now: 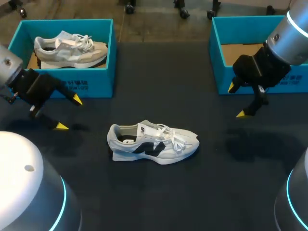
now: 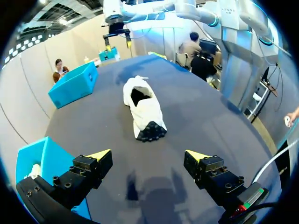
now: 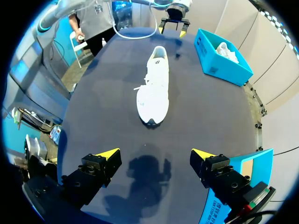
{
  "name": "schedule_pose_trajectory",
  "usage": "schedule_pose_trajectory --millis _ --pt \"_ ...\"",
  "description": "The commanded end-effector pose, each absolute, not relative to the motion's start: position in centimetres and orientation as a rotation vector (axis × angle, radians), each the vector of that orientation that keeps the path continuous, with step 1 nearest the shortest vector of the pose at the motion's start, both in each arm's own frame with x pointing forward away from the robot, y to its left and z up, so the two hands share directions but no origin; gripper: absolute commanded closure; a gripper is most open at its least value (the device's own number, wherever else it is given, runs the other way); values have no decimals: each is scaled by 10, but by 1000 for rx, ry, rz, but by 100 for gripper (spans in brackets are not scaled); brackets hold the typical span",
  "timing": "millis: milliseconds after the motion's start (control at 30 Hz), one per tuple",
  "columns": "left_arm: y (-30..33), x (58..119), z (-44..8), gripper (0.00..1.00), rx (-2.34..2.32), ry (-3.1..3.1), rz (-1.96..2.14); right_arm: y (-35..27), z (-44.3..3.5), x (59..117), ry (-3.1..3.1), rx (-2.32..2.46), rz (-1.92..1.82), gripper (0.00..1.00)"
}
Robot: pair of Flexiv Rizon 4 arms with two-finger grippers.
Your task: Take the shoe out of the shoebox, open the shoe tongue, remove and reinsert the insole, then place the shoe into the shoebox
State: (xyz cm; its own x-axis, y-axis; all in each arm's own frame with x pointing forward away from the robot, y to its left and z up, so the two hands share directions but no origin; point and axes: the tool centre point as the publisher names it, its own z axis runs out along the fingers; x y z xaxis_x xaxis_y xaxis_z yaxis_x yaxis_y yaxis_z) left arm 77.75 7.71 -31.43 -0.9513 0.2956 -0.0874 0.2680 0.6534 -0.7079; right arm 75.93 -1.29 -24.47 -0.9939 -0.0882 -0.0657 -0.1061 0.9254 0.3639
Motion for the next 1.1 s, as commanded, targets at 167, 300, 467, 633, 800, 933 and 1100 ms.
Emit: schedule_pose_trajectory --millis 167,300,467,633,800,933,1100 --pt "78 774 -323 0 -380 -2852 1394 -12 -246 759 3035 -153 574 0" --pt "76 772 -325 0 -358 -2847 1471 -12 -246 759 3035 -153 574 0" --pt "75 768 -331 0 -322 -2833 1509 -12 -246 759 3035 -153 574 0" --pt "71 764 -340 0 -271 -2804 1536 -12 -246 759 3035 -153 574 0" --pt "57 758 -349 0 -242 -2762 1589 -12 -246 759 3035 -153 574 0" --pt "51 756 -354 0 -250 -2757 1594 -12 -246 759 3035 -153 574 0" --pt "35 754 -369 0 -222 -2728 1600 -12 -246 759 3035 -153 574 0"
